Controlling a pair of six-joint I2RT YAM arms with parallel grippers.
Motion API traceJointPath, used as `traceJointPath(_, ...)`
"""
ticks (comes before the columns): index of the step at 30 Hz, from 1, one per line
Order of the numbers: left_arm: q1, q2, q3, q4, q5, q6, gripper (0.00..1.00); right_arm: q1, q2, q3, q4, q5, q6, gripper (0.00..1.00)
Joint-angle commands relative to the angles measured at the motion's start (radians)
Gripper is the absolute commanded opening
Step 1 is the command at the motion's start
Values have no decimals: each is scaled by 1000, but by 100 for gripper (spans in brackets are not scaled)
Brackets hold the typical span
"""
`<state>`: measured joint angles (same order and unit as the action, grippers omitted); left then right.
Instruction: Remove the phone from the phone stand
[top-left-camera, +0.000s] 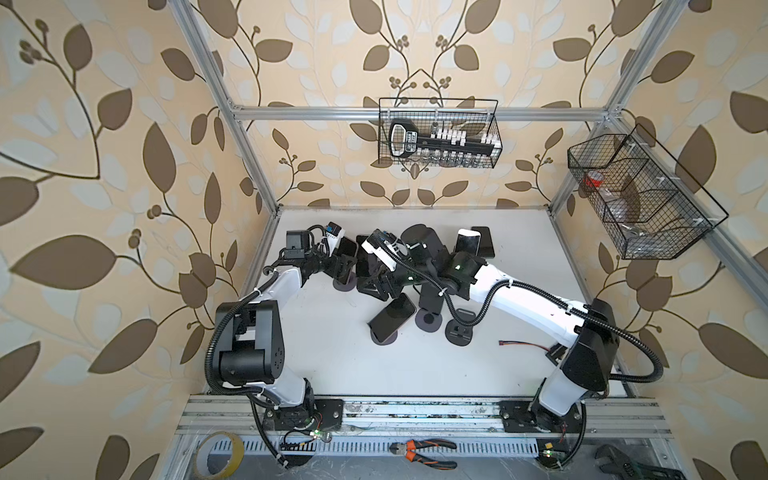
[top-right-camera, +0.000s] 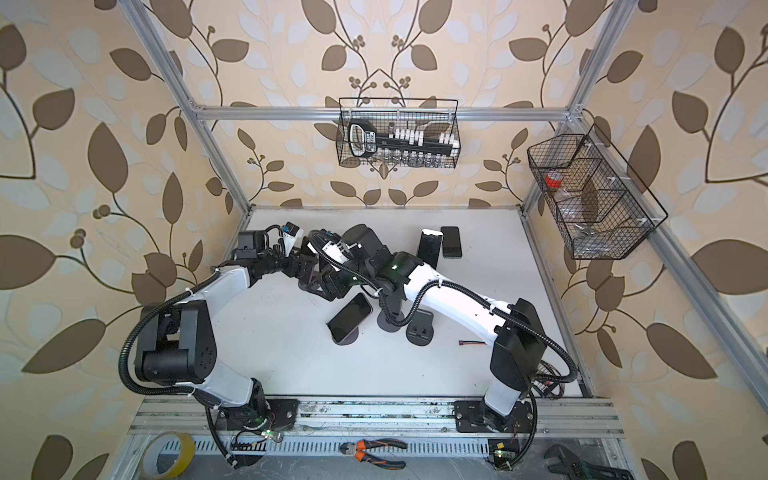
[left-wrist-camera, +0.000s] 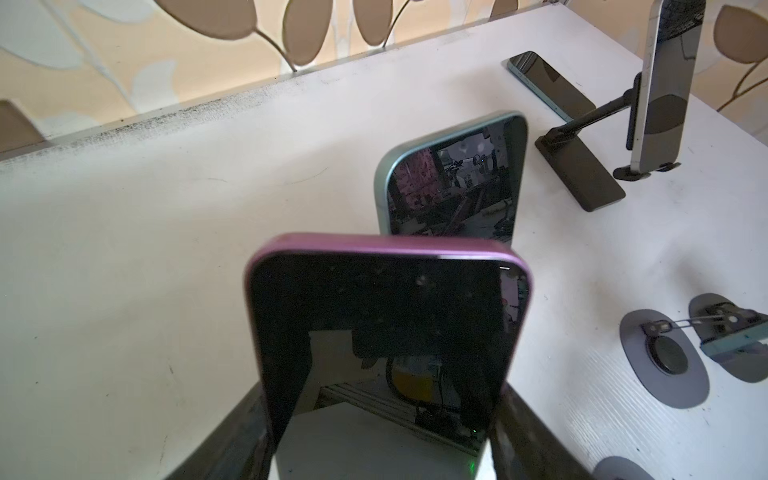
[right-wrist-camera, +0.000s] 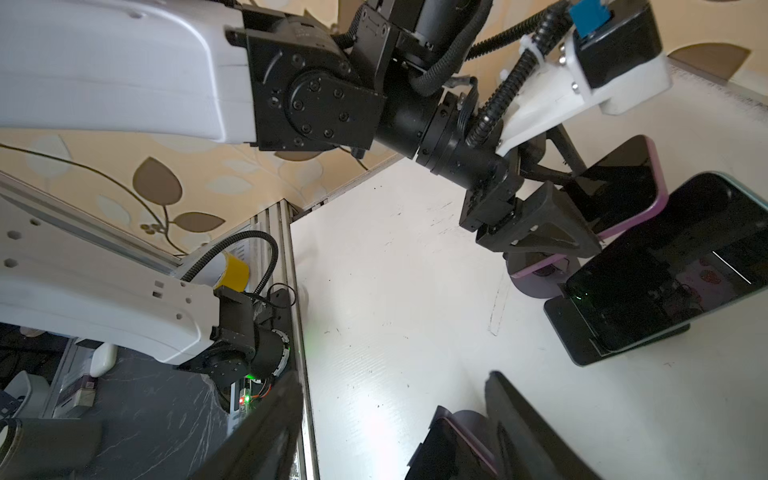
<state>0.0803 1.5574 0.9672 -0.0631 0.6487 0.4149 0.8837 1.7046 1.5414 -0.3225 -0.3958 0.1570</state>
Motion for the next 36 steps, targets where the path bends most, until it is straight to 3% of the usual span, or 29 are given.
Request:
traceJointPath(1, 9, -63, 14, 24, 24, -17, 50, 4, -15, 23, -18, 10, 7, 70)
traceJointPath(12, 8, -107, 45, -53, 8, -42, 47, 4, -38, 28, -17, 15, 22, 69)
traceJointPath(26, 8, -224, 105, -144, -7, -148, 42, 24, -147, -84, 46, 61, 105, 67)
traceJointPath(29, 8, -235, 122, -155, -34, -199, 35, 26, -167, -99, 48, 71, 111, 66)
traceJointPath(31, 8, -249, 117, -152, -63, -231, 21, 29, -179, -109, 52, 75, 115, 66)
traceJointPath(36, 8, -311, 91, -149, -102, -290, 8, 36, -212, -142, 65, 83, 128, 66)
